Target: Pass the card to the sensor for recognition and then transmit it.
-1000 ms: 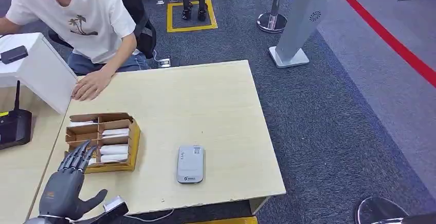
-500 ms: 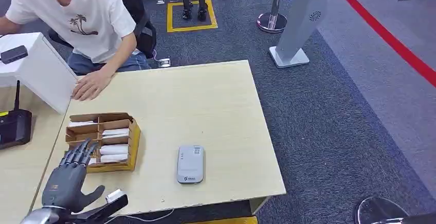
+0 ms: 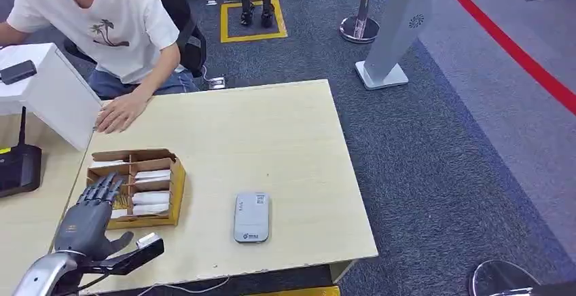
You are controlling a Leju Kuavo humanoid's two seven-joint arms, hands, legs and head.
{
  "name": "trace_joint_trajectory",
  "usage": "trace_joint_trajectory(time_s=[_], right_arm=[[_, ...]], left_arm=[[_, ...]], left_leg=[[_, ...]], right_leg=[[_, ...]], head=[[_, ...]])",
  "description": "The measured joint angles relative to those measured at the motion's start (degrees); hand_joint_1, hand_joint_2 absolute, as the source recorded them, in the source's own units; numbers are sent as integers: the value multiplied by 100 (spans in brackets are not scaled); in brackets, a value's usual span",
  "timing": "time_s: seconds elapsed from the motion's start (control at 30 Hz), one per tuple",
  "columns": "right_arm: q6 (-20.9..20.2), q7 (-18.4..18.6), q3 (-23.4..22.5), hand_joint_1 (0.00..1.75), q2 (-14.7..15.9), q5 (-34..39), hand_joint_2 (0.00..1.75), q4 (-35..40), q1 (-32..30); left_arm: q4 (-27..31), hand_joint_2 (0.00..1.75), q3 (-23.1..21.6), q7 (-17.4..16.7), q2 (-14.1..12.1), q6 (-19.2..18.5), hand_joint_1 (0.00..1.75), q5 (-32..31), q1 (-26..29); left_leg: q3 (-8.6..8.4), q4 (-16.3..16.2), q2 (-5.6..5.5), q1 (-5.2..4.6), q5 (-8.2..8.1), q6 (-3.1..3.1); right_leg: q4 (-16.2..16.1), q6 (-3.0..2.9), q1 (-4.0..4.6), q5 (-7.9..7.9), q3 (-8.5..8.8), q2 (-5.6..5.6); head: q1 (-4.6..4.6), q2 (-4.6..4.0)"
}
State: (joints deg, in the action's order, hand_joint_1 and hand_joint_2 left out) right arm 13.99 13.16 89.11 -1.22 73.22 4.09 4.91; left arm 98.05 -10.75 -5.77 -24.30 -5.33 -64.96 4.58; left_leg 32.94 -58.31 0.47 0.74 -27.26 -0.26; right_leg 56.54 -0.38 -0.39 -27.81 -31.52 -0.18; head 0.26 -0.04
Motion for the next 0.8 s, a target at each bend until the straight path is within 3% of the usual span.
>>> trace_joint_trajectory(time_s=[0.5,0.8], right_arm=[[-20,7,2,0,0,-20,175,-2,0],[-22,2,2,0,2,-17,175,-2,-1]], left_arm=[[-273,175,-96,9,15,0,0,127,-250],[-277,175,-116,205,13,-245,0,811,-276]], left_leg=[[-1,0,1,0,0,0],[-1,0,1,0,0,0]], right_leg=[[1,0,0,0,0,2],[1,0,0,0,0,2]], head=[[-2,0],[-2,0]])
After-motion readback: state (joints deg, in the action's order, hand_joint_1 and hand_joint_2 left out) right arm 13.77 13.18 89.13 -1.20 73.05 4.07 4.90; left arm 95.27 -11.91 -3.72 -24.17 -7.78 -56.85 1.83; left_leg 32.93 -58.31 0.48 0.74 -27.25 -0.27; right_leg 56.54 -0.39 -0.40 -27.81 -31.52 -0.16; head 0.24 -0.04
